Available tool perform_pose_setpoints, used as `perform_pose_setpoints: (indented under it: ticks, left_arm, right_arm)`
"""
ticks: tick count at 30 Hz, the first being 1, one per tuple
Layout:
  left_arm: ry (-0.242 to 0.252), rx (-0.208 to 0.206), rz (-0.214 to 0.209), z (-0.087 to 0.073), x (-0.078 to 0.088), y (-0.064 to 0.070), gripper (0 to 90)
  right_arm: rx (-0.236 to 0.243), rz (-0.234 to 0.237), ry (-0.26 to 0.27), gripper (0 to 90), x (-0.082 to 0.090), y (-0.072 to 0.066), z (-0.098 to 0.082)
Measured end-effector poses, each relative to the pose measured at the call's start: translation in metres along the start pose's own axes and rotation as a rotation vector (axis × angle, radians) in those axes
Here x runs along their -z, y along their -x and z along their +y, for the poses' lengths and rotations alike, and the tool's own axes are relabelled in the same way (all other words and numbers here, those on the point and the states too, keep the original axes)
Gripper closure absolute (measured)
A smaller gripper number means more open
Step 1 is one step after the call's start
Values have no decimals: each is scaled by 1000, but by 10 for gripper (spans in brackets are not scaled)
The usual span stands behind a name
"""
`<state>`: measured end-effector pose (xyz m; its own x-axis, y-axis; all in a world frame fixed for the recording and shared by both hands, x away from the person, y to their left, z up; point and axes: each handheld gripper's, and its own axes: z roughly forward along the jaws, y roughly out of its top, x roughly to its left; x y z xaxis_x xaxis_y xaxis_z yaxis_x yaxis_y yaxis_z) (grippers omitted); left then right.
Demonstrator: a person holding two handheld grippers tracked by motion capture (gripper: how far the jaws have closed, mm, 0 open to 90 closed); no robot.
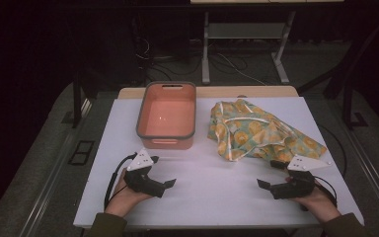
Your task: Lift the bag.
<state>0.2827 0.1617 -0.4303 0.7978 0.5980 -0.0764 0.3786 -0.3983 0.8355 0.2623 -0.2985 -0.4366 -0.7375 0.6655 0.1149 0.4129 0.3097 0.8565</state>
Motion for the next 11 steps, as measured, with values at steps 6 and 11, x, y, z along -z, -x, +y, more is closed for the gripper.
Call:
perform_pose_setpoints:
  ticks: [6, 11]
  left_arm:
    - [-27, -4, -4, -3, -5, 1, 0]
    - [-24, -4, -12, -3, -5, 1, 0]
  right_arm:
    - [29, 18, -34, 120, -7, -3, -3]
    - [32, 14, -28, 120, -6, -2, -2]
